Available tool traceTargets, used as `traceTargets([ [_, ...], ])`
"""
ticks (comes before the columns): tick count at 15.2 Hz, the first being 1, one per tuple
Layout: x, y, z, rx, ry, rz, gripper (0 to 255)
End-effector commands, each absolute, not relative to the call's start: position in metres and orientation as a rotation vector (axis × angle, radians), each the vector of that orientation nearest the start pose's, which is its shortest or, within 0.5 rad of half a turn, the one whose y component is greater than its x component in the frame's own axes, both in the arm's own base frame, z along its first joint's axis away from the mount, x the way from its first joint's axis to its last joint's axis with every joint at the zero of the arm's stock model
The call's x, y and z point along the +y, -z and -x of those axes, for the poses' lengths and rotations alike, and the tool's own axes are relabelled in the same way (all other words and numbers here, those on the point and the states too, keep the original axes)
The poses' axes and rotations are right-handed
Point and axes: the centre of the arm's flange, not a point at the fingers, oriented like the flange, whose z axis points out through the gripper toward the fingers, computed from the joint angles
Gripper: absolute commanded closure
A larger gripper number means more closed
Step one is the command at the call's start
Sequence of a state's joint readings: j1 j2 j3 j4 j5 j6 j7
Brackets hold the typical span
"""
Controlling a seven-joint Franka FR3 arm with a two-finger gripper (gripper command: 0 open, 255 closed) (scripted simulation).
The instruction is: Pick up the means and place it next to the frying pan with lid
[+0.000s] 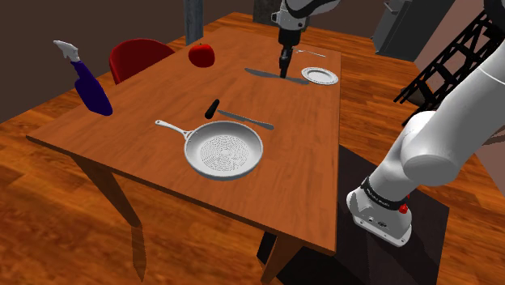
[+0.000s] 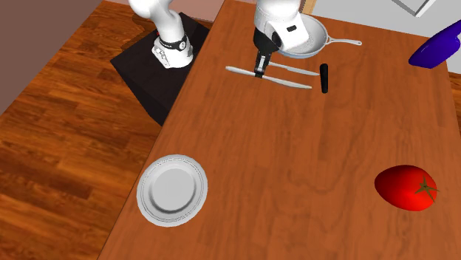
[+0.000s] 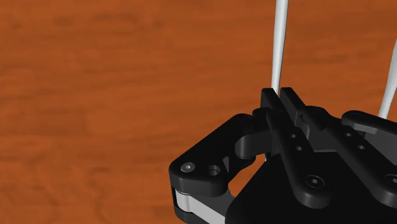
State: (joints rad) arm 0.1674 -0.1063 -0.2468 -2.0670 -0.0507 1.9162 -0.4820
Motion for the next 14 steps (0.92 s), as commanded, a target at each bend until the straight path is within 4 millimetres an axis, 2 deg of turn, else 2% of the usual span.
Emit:
traceTargets([
  [1, -0.021, -0.472, -0.514, -0.658, -0.081, 3.079, 255],
  [3, 0.004, -0.472, -0.511, -0.658, -0.081, 3.079, 255],
  [14, 0.004, -0.414, -0.511, -0.658, -0.081, 3.079, 255],
])
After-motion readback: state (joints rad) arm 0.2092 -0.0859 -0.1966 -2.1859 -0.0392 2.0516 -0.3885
